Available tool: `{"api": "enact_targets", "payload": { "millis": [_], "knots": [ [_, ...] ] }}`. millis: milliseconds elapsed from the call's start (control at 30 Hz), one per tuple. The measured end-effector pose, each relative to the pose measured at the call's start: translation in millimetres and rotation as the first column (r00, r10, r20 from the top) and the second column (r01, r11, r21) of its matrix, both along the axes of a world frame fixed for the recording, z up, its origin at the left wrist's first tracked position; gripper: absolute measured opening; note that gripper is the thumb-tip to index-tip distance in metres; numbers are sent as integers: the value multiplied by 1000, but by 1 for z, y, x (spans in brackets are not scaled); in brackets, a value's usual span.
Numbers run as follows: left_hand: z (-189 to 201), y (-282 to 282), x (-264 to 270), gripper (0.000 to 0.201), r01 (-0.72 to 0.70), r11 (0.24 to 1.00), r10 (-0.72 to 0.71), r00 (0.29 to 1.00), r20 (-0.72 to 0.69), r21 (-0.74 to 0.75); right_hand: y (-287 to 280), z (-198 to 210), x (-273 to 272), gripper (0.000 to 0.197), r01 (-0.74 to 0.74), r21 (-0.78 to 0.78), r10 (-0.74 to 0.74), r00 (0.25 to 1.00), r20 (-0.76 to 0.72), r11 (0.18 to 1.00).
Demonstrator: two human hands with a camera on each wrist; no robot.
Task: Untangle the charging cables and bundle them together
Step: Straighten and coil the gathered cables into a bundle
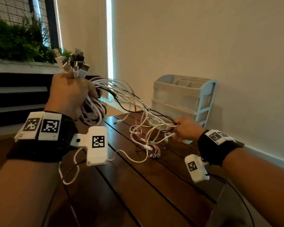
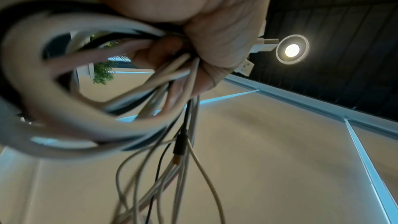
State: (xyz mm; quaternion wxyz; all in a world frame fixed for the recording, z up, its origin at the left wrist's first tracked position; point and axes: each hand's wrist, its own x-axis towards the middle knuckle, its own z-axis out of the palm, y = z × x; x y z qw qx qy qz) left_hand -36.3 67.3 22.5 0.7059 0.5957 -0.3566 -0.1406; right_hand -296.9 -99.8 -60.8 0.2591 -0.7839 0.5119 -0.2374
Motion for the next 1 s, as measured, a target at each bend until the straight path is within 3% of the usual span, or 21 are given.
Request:
{"api": "enact_targets", "payload": {
  "millis": [33, 100, 167, 233, 300, 367, 567, 700, 1000],
  "knots": [
    [-1, 0, 3, 21, -3, 1000, 3, 1000, -5, 17, -3, 0, -10, 21, 34, 75, -47, 983, 177, 997],
    [-5, -1, 5, 19, -2, 998, 2, 1000, -4, 63, -4, 3, -25, 24, 23, 183, -107, 878, 466, 983],
    [-9, -4, 5, 17, -7, 995, 6, 1000, 12, 99, -7, 5, -40, 28, 49, 247, -192, 777, 599, 968],
    [-13, -6, 2, 17, -12, 992, 8, 1000, 29, 124, -11, 5, -53, 19, 136, 260, -268, 765, 586, 956],
    [-15, -9, -2, 17, 0, 991, -5, 999, 34, 136, -8, 0, -64, 6, 187, 264, -300, 815, 497, 946],
    [-16, -12, -6, 19, 17, 990, -21, 999, 29, 137, -3, -9, -74, 9, 213, 286, -328, 827, 456, 934],
    [-17, -13, -12, 19, 4, 989, -14, 997, 69, 147, 2, -40, -96, 24, 218, 476, -493, 637, 592, 852],
    [-13, -9, 1, 20, -42, 988, 40, 999, 19, 147, -16, -47, -118, 18, 401, 407, -570, 609, 551, 821],
    [-15, -9, 10, 20, -72, 979, 70, 997, 19, 188, -44, -25, -174, 28, 526, 442, -685, 513, 516, 727]
  ]
}}
